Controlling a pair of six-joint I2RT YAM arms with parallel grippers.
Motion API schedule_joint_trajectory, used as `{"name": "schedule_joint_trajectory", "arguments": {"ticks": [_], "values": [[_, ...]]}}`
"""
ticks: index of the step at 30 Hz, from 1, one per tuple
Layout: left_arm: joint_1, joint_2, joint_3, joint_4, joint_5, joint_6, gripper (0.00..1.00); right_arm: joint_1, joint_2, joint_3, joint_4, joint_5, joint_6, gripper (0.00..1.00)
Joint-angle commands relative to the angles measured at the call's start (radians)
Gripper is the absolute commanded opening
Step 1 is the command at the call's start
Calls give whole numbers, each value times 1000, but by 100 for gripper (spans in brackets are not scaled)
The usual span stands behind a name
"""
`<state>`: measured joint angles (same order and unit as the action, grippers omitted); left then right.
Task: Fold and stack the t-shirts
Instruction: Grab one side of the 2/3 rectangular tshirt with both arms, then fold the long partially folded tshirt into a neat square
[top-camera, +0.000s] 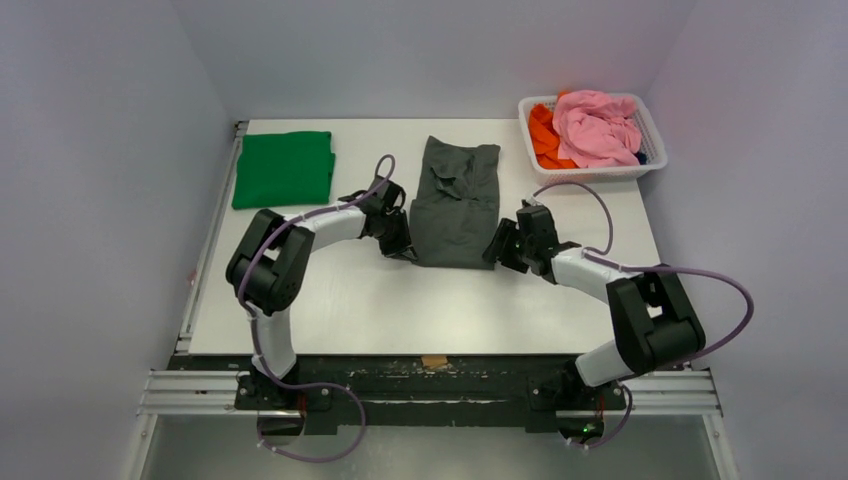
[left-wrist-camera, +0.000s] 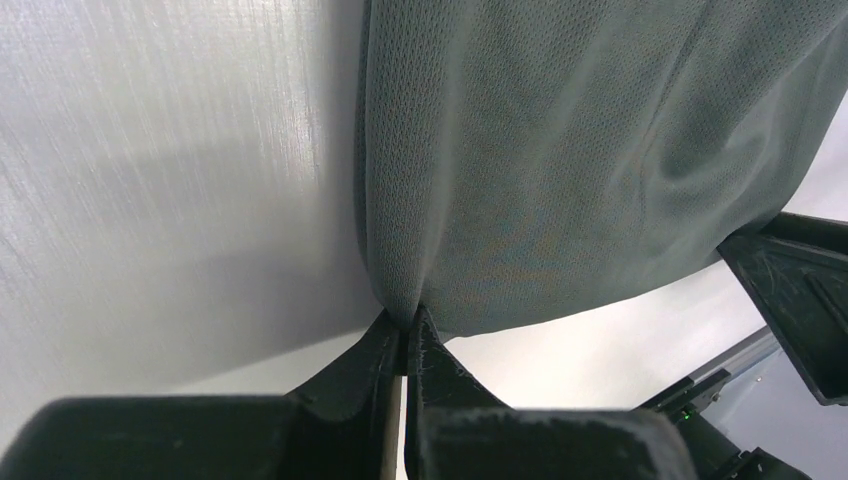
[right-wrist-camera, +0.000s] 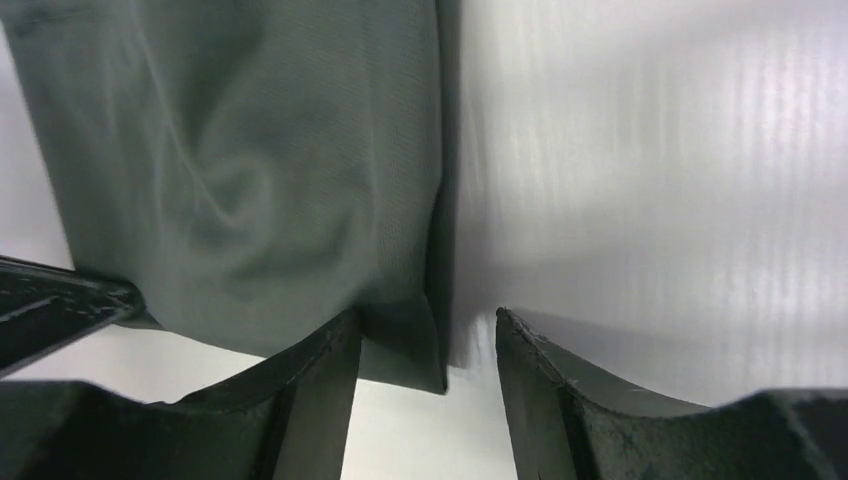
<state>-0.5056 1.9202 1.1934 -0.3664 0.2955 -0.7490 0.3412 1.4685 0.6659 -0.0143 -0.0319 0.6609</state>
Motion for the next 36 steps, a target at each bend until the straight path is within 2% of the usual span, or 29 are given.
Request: {"name": "schedule_joint_trajectory", "arguments": {"ticks": [1, 3, 6, 10, 14, 16, 19, 21, 25, 28, 30, 33, 36], "values": [[-9, 11, -15, -37, -52, 4, 0, 5, 40, -20, 78, -98, 51, 49], [-11, 7, -17, -36, -54, 9, 0, 5, 55, -30, 80, -109, 58, 44], [-12, -4, -27, -28, -51, 7, 0, 9, 55, -44, 87, -147, 71, 28], [-17, -49, -57, -4, -49, 5, 0, 31, 20, -65, 46, -146, 77, 25], [-37, -124, -135, 26, -57, 4, 0, 41, -21, -87, 18, -141, 73, 0], [-57, -194, -197, 35, -70, 6, 0, 52, -59, -99, 4, -174, 65, 0], [-80, -336, -328, 18, -81, -10, 0, 98, -164, -110, -116, -194, 60, 0], [-115, -482, -424, -3, -95, -28, 0, 145, -250, -111, -226, -243, 54, 0], [-252, -829, -535, -181, -183, -77, 0, 222, -494, -151, -391, -314, 111, 0], [-275, -1077, -580, -272, -167, -121, 0, 224, -635, -146, -464, -387, 135, 0], [-276, -1181, -555, -319, -167, -123, 0, 225, -684, -108, -500, -384, 128, 0], [-274, -1217, -490, -351, -213, -101, 0, 223, -691, -40, -477, -390, 134, 0], [-247, -1121, -402, -367, -265, -74, 0, 222, -637, 51, -452, -306, 107, 0]]}}
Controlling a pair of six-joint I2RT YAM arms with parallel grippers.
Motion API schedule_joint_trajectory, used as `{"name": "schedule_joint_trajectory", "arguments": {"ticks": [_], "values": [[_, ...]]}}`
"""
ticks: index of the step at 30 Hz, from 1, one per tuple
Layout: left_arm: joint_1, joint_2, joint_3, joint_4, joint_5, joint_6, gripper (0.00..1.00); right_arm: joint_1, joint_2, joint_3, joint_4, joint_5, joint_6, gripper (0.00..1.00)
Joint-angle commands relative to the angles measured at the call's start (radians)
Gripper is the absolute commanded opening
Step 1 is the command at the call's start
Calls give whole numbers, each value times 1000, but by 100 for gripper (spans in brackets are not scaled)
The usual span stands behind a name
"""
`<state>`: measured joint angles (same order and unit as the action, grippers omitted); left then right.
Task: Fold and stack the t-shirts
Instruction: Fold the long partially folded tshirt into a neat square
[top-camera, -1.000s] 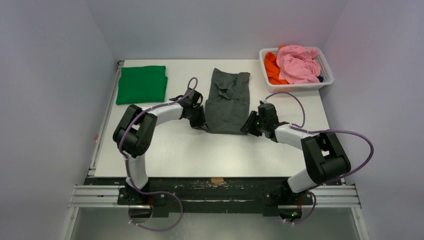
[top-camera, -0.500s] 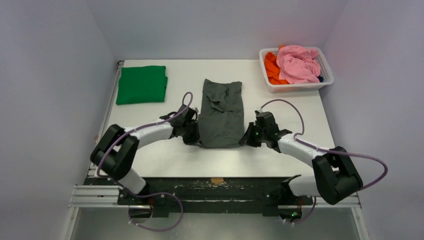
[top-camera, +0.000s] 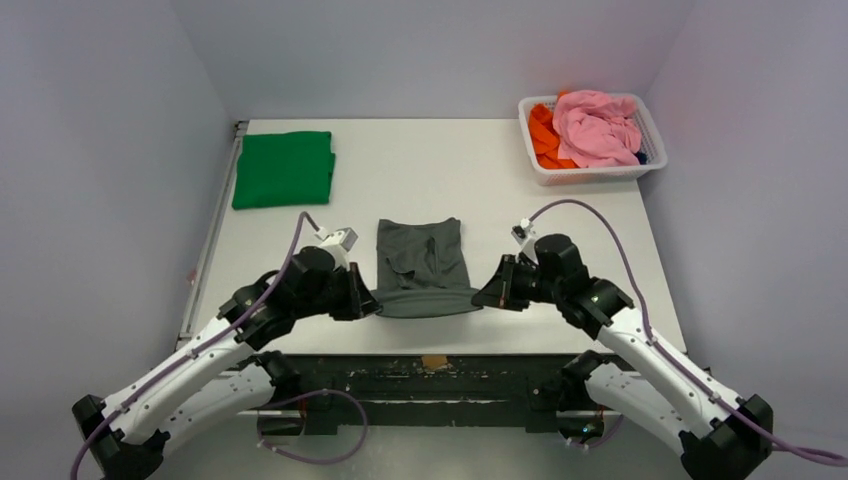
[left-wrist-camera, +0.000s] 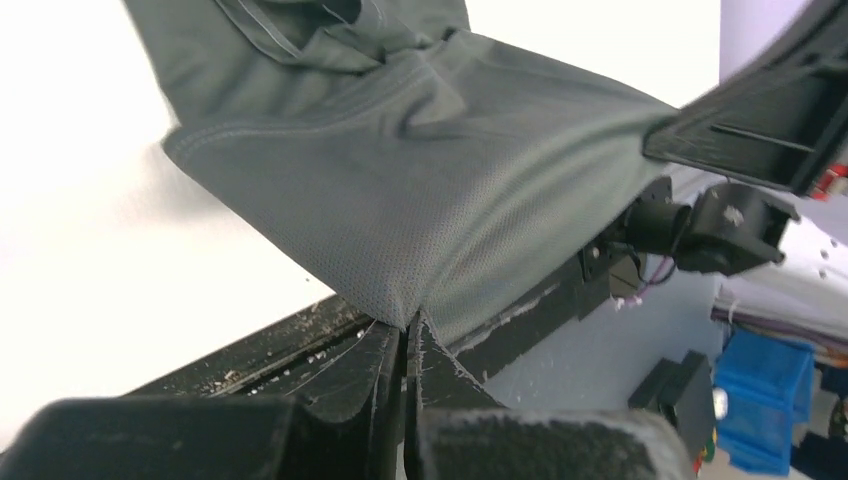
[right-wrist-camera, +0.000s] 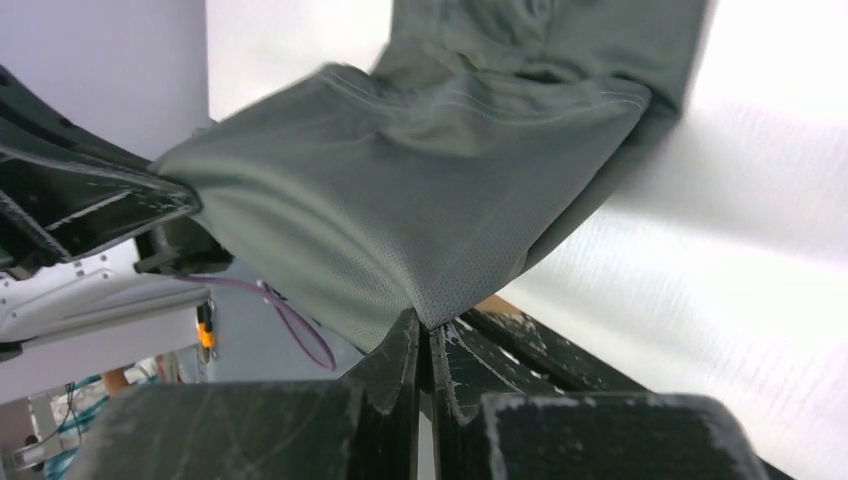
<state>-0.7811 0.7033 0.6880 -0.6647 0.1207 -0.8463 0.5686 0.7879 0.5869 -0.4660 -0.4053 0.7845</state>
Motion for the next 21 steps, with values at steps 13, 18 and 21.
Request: {"name": "schedule_joint_trajectory", "arguments": {"ticks": [13, 18, 21], "values": [[402, 688, 472, 55, 118, 166, 0, -263, 616, 453, 260, -81, -60, 0], [474, 902, 609, 37, 182, 192, 0, -298, 829, 595, 251, -132, -93, 0], [499, 1001, 684, 31, 213, 200, 0, -315, 940, 655, 263, -143, -80, 0]]}}
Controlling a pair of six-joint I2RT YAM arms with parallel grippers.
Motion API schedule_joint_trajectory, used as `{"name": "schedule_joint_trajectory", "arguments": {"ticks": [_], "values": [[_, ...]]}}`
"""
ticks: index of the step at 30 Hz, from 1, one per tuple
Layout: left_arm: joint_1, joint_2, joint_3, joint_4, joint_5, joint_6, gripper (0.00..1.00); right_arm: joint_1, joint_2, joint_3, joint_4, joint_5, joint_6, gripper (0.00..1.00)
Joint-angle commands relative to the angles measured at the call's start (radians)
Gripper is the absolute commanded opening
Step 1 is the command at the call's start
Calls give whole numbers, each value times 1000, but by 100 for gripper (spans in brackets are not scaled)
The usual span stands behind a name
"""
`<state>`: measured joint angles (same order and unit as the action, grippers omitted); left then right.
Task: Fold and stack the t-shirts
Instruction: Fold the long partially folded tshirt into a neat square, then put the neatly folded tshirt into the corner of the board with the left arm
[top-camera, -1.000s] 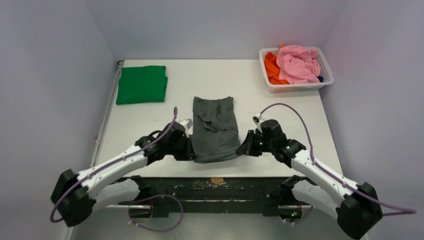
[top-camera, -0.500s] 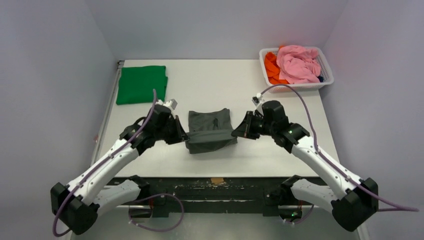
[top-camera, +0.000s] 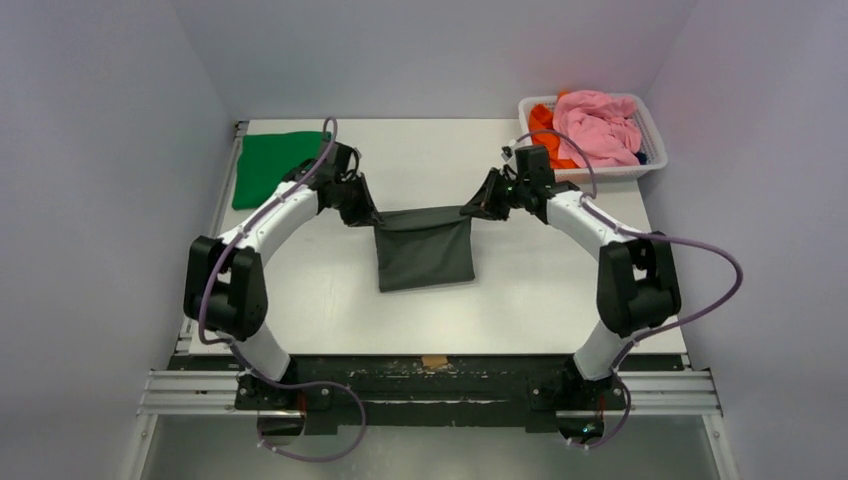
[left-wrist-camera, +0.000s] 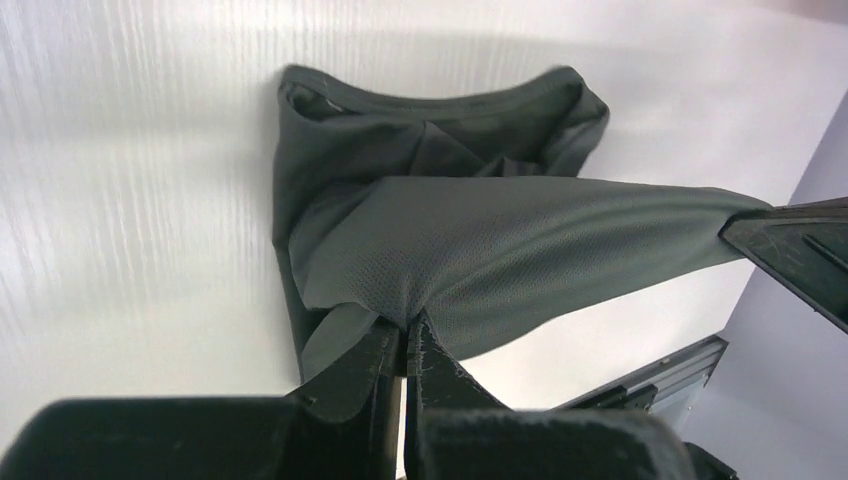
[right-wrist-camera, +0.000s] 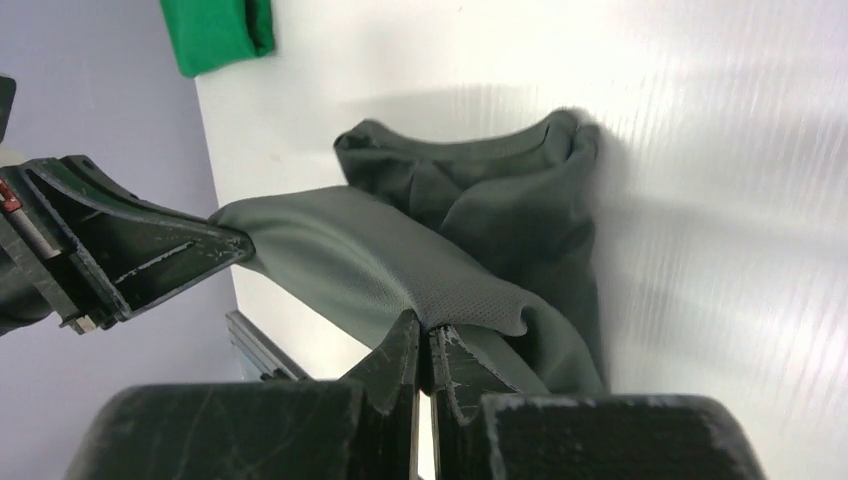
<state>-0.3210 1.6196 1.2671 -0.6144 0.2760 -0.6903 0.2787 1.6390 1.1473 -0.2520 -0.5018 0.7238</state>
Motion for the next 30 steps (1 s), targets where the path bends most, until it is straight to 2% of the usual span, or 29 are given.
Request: {"name": "schedule_joint_trajectory", "arguments": {"ticks": [1, 5, 6, 7, 8, 9, 10, 13, 14, 18, 23, 26, 30], "values": [[44, 114, 124, -24, 64, 45, 0, -32, 124, 115, 48, -50, -15, 0], [54, 217, 202, -46, 63, 56, 0, -43, 252, 192, 71, -56, -5, 0], [59, 248, 216, -50, 63, 54, 0, -44, 281, 214, 73, -57, -4, 4], [65, 267, 232, -53, 64, 52, 5, -45, 309, 248, 72, -53, -4, 11], [72, 283, 247, -56, 70, 50, 20, -46, 332, 264, 69, -44, -4, 23], [81, 296, 261, -59, 74, 45, 40, -49, 354, 292, 59, -35, -4, 35], [89, 302, 275, -57, 75, 36, 54, -51, 370, 323, 40, -10, -6, 43], [97, 285, 306, -68, 60, 23, 88, -52, 380, 400, -48, 106, -47, 59], [97, 267, 305, -72, 54, 26, 91, -52, 364, 399, -58, 138, -59, 61], [96, 176, 205, -54, 15, 45, 99, -44, 243, 270, -32, 236, -96, 65], [78, 128, 18, 14, 23, 65, 100, -36, 35, -16, 107, 206, -133, 66], [55, 165, -20, 44, 34, 59, 92, -9, -60, -146, 267, 132, -170, 67], [39, 243, -20, 113, 77, 16, 74, 56, 9, -131, 393, -43, -172, 64]]}}
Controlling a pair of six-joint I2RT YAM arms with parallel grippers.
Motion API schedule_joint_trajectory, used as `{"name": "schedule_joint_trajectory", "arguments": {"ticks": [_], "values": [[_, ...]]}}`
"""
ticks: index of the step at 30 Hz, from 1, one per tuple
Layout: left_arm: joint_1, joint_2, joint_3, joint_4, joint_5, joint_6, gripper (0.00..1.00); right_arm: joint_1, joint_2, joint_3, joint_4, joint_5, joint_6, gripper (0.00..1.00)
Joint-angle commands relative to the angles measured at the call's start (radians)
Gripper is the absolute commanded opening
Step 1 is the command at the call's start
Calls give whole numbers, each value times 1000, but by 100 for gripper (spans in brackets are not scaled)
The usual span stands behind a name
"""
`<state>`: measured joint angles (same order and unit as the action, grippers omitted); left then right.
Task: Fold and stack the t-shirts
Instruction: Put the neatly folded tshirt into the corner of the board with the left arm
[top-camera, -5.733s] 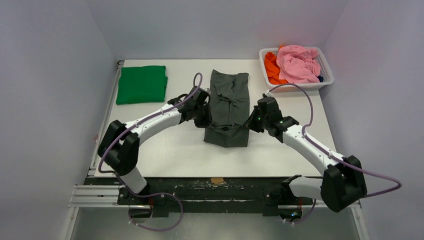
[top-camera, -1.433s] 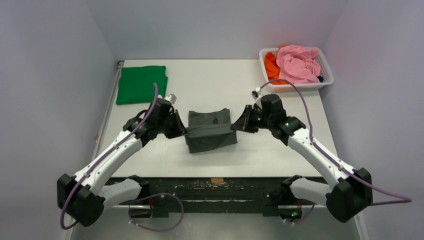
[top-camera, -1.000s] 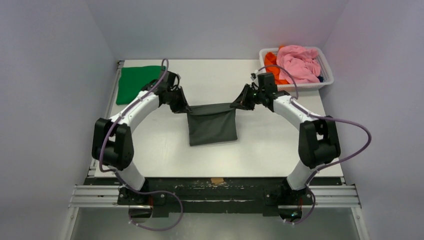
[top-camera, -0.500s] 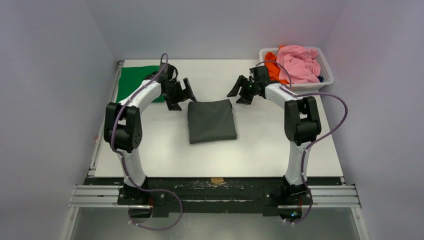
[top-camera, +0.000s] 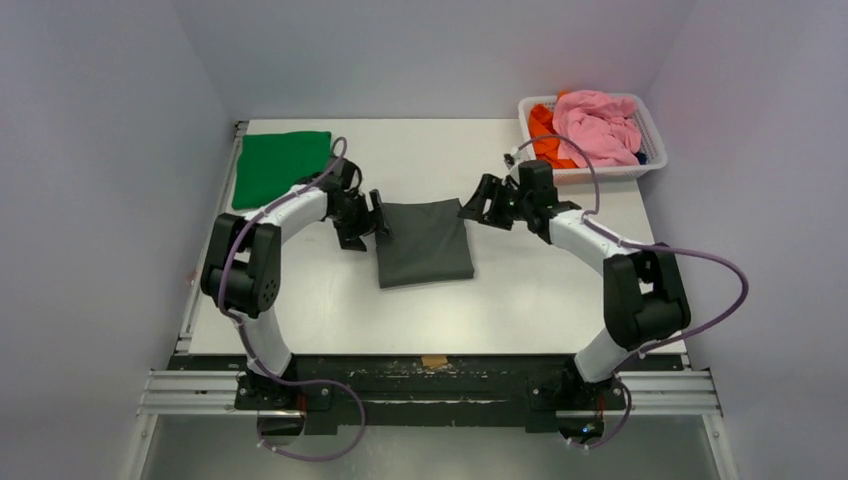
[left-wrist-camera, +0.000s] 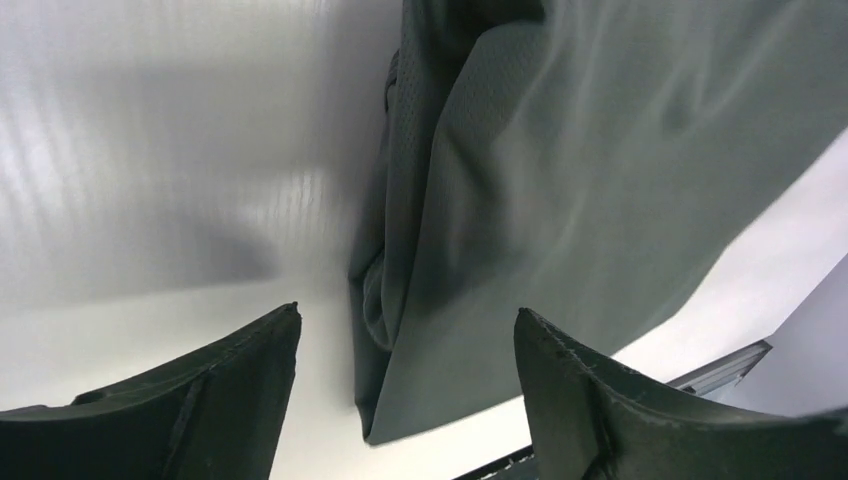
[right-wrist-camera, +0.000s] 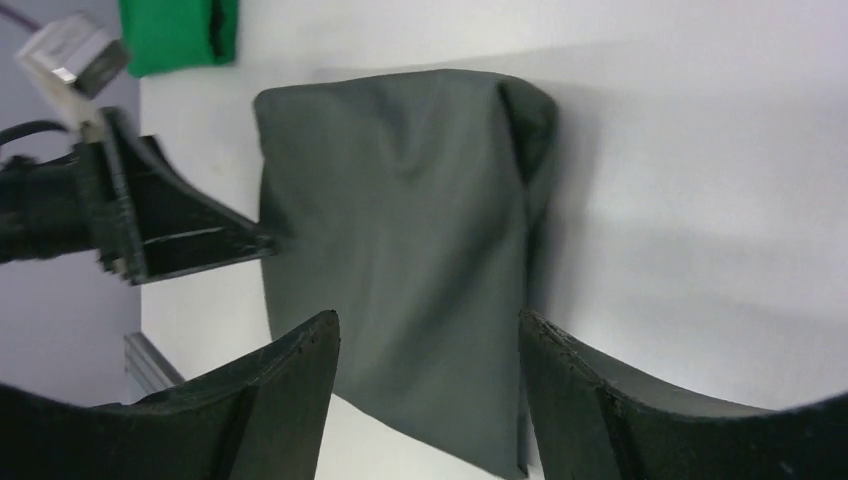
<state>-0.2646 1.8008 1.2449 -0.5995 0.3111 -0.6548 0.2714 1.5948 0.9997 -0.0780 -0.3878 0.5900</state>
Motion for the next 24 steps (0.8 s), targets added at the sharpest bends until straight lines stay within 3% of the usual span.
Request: {"name": "schedule_joint_trajectory", "arguments": {"ticks": [1, 5, 9, 14, 17, 19, 21, 24], "values": [[-20, 78, 10, 100, 40, -25, 71, 82, 90, 37, 230, -173, -32, 64], [-24, 126, 26, 106, 17, -43, 62, 112, 247, 120, 317, -180, 7, 61], [-26, 166, 41, 96, 4, -50, 55, 105, 380, 207, 314, -84, 25, 60], [-46, 206, 71, 87, -11, -52, 43, 104, 443, 198, 348, -87, 49, 59], [-63, 227, 106, 63, -45, -42, 26, 104, 415, 175, 366, -122, 62, 59], [-68, 242, 139, 41, -55, -35, 1, 104, 364, 158, 367, -138, 59, 60], [-68, 250, 170, 12, -71, -22, 0, 104, 275, 131, 346, -133, 38, 61], [-75, 210, 208, -46, -202, 23, 0, 104, 127, 95, 260, -39, -27, 65]]}}
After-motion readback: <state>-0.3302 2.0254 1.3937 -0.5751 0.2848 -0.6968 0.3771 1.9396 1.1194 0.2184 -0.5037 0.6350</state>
